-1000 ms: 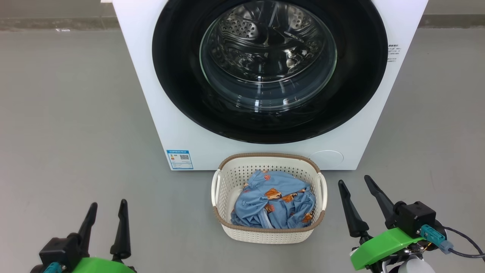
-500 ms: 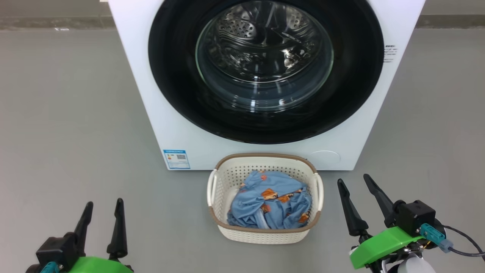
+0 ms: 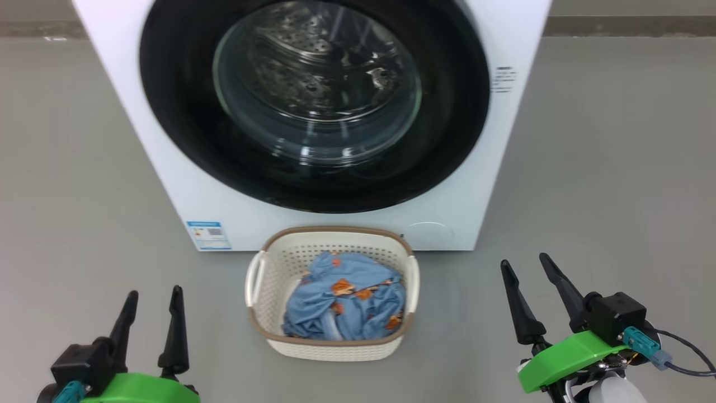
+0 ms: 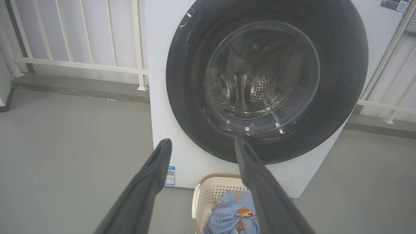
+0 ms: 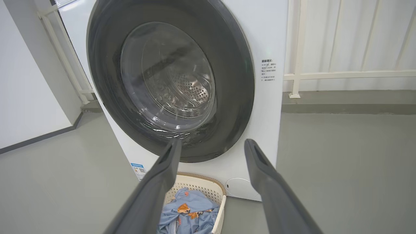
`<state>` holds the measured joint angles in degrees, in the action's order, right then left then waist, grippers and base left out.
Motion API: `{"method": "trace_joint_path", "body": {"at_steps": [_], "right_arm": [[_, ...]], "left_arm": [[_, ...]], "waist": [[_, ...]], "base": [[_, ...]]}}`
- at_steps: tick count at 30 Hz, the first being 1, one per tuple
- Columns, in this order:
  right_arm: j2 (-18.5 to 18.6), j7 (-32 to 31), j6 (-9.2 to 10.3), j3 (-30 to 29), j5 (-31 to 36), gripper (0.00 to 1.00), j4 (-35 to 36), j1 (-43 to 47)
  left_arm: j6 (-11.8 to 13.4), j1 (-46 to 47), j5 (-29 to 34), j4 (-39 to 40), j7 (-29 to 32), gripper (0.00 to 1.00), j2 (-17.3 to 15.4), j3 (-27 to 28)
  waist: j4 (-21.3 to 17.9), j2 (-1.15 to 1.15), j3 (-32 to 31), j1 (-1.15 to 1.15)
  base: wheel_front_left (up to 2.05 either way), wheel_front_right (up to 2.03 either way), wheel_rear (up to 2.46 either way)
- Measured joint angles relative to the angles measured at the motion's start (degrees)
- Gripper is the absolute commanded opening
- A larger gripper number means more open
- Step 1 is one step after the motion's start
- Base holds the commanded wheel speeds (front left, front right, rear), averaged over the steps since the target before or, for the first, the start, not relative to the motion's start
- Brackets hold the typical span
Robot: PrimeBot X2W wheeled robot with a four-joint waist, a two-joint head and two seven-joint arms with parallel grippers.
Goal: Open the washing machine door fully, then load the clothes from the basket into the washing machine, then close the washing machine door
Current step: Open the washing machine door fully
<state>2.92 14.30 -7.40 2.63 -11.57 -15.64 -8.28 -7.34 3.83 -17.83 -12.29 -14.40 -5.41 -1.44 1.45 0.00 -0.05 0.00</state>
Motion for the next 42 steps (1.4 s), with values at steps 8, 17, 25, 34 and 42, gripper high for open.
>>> {"method": "trace_joint_path", "body": {"at_steps": [8,17,25,34,42], "right_arm": [[0.08,0.0,0.0,-0.53,-0.69,1.0,0.0,0.0],[0.03,0.0,0.0,-0.54,-0.76,1.0,0.0,-0.01],[0.04,0.0,0.0,-0.55,-0.76,1.0,-0.1,-0.03],[0.04,0.0,0.0,-0.73,-0.93,1.0,-0.34,-0.19],[0.13,0.0,0.0,-1.41,-0.81,1.0,-1.59,-3.54]], "left_arm": [[0.0,0.0,-0.24,0.27,0.0,1.0,-0.02,-0.36],[0.0,0.0,-0.62,0.26,0.0,1.0,-0.07,-0.44],[0.0,-0.01,-0.62,0.27,0.0,1.0,-0.05,-0.45],[0.0,-0.01,-0.63,0.27,0.0,1.0,-0.05,-0.66],[0.0,0.02,-0.76,0.6,0.0,1.0,-0.18,-0.78]], "waist": [[0.02,0.0,0.09,0.0],[0.02,0.0,0.13,0.0],[0.1,0.0,0.15,0.0],[0.33,0.0,0.36,0.0],[0.66,0.0,1.62,0.0]], "base": [[0.71,0.71,-1.42],[0.08,0.08,-0.17],[0.0,0.0,0.0],[0.0,0.0,0.0],[0.0,0.0,0.0]]}}
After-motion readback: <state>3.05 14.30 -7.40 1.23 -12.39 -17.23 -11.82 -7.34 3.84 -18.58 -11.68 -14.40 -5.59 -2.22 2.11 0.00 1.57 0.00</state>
